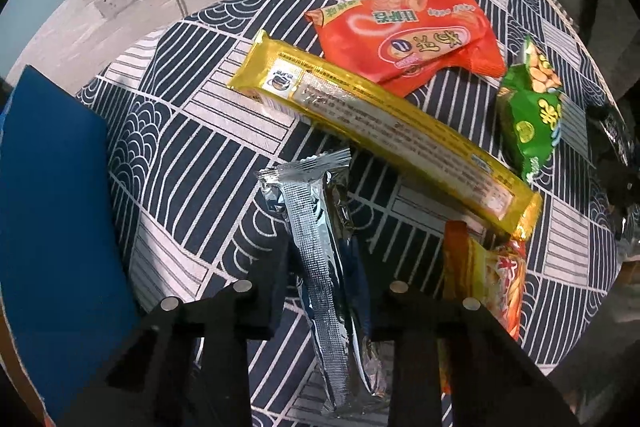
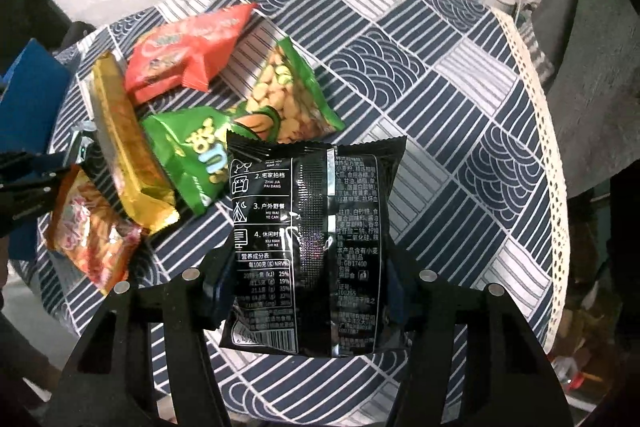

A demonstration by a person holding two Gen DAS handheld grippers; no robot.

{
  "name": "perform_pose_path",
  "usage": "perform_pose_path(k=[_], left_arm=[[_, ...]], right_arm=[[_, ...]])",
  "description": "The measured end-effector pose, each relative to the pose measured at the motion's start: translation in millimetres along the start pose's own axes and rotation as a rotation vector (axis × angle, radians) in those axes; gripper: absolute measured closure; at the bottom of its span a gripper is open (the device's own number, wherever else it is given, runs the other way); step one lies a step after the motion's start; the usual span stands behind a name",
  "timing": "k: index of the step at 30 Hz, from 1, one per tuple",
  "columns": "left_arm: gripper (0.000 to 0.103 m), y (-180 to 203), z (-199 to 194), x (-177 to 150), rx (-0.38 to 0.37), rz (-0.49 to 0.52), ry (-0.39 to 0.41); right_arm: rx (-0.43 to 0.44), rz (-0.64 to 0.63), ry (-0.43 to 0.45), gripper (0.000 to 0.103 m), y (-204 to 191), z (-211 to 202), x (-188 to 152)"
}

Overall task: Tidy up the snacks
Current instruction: 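Grasp the silver packet with the left tool while the right tool grasps the black packet, then carry the silver and black packets over the box and release both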

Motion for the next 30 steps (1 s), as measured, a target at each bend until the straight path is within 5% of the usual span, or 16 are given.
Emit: perform_pose_path(k=[30], left_arm=[[0.076,-10,-123,-1,0.100,0.144,0.272]], right_arm=[[0.039,-0.133,0.188,0.044,-87,-84,30]])
Point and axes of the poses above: each gripper's, at about its wrist camera, not at the fingertips, and z roughly the way its jaws point, y to its right, x to its top, the point moved 7 cm from there along z, roughly the way its jaws point, and after that the axes turned 2 degrees about z, right-handed, at the moved point
